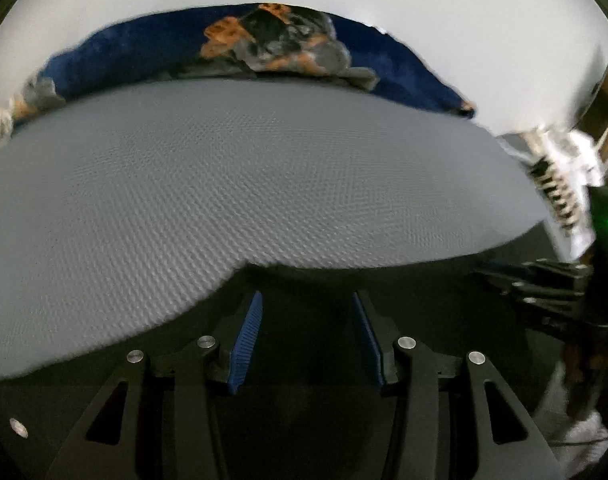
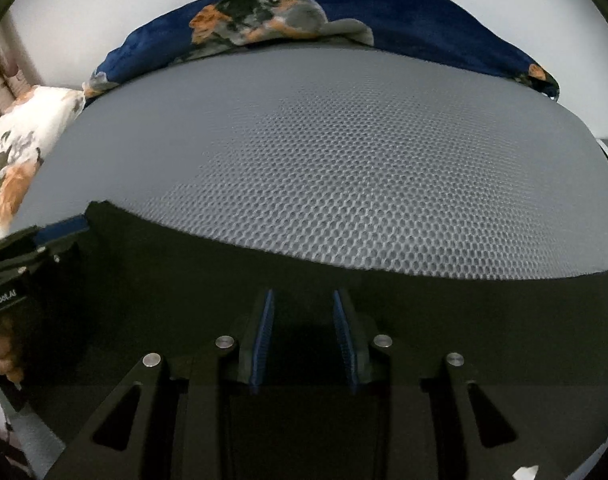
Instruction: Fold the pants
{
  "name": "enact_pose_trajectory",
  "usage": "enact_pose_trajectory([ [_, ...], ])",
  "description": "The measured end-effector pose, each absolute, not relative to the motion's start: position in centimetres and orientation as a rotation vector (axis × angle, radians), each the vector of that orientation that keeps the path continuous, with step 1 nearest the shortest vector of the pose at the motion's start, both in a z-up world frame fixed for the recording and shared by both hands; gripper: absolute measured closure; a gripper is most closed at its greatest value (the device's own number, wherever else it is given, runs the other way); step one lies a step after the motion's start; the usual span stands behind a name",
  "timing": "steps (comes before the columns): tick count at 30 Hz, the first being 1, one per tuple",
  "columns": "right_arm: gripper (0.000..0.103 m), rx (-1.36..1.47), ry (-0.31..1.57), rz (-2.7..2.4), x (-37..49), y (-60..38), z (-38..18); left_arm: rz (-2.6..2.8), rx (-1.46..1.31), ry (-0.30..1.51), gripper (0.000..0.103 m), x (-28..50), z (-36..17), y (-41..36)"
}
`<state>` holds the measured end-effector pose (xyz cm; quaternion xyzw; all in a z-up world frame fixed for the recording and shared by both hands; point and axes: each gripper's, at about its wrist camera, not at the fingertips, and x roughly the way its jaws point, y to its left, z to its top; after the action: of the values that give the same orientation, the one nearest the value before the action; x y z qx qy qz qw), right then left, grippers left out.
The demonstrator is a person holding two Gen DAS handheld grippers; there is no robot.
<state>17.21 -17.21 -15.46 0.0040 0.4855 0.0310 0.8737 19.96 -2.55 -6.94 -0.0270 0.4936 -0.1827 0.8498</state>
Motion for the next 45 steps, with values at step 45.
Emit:
enact_pose_trajectory([
  [45, 0.069, 0.63, 1.075, 0.084, 4.2, -53.3, -16.4, -0.124, -0.123, 1.157, 0.05, 9.6, -5.3, -0.2],
])
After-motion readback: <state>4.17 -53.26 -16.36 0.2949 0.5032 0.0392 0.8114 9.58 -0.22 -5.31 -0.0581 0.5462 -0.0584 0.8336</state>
